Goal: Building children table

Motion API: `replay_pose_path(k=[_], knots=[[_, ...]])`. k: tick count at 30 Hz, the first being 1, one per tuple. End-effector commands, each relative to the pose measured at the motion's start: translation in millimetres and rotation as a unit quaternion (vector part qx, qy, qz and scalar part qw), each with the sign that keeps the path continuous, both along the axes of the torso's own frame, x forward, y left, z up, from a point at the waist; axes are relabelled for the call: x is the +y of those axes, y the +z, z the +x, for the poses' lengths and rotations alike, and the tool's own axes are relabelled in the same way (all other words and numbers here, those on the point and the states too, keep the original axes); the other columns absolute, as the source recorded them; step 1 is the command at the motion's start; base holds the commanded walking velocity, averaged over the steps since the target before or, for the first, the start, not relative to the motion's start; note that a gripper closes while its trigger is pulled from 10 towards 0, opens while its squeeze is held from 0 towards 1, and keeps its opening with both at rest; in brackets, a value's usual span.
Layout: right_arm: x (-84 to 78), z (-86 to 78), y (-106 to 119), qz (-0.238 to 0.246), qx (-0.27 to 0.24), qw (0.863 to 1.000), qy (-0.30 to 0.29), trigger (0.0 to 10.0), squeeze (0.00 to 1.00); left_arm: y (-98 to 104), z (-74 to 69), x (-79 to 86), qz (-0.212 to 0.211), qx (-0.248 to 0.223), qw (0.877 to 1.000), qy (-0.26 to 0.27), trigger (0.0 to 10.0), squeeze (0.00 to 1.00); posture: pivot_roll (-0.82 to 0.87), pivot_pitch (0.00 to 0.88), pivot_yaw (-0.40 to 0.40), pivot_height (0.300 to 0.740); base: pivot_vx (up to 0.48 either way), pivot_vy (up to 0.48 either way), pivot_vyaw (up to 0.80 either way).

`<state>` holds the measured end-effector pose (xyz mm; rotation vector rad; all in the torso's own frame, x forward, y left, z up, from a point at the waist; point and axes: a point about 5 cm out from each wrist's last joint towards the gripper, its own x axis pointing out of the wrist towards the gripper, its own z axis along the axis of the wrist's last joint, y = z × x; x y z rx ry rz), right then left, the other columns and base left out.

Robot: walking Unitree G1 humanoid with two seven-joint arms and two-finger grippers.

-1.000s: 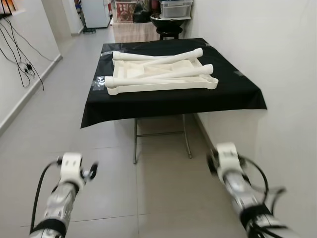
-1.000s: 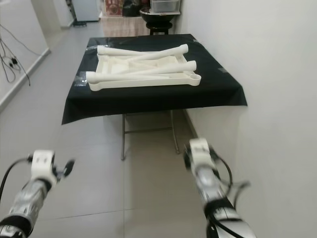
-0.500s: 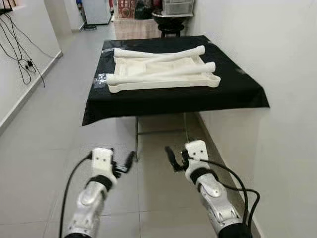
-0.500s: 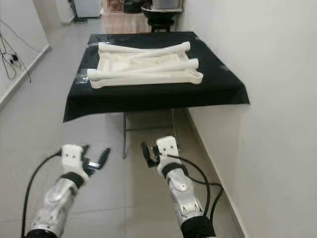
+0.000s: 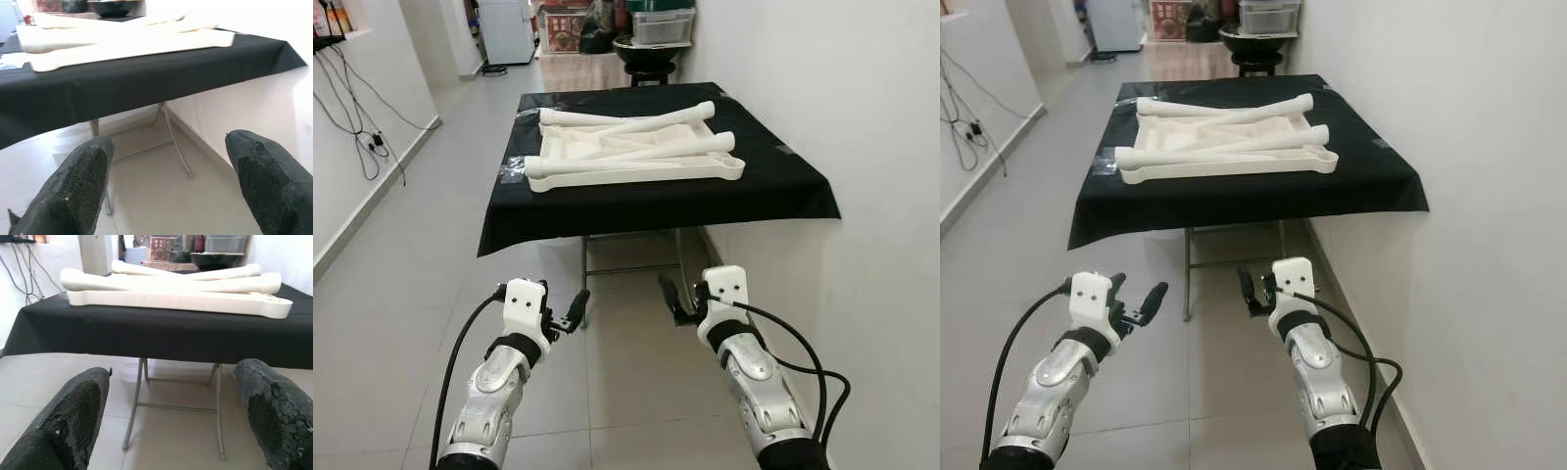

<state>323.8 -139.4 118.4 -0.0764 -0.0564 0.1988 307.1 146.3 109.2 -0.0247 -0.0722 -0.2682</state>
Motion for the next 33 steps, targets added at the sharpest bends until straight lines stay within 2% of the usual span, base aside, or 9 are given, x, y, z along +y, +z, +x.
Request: replay_pose_path(k=[1,8,14,33], knots=[[1.3,-1.7,-2.5,0.004,0.016,1.000,0.002,10.0,0.00,-2.4,-1.1,0.5,-0.003,0.011,1.000,0.003,10.0,0.00,-0.05,0.000,0.024,0.740,0.000,0.000,0.00],[2.5,-2.4,-2.9,0.018,0.025,0.999,0.012,10.0,0.00,-4.1,-5.5,-0.3,-0.004,0.019,1.000,0.008,10.0,0.00,-0.04,0.000,0.017,0.740,0.035,0.000,0.00],[6.7,2.6,9.0,0.033,0.018,0.999,0.028,10.0,0.00,0.5,-6.1,-3.3,0.012,0.015,1.000,-0.005,10.0,0.00,-0.05,0.000,0.035,0.740,0.322,0.000,0.00],[15.9,1.5,13.3,0.028,0.021,0.998,0.054,10.0,0.00,10.4,-3.2,-7.3,0.007,0.010,1.000,-0.011,10.0,0.00,-0.06,0.000,0.046,0.740,0.353,0.000,0.00]])
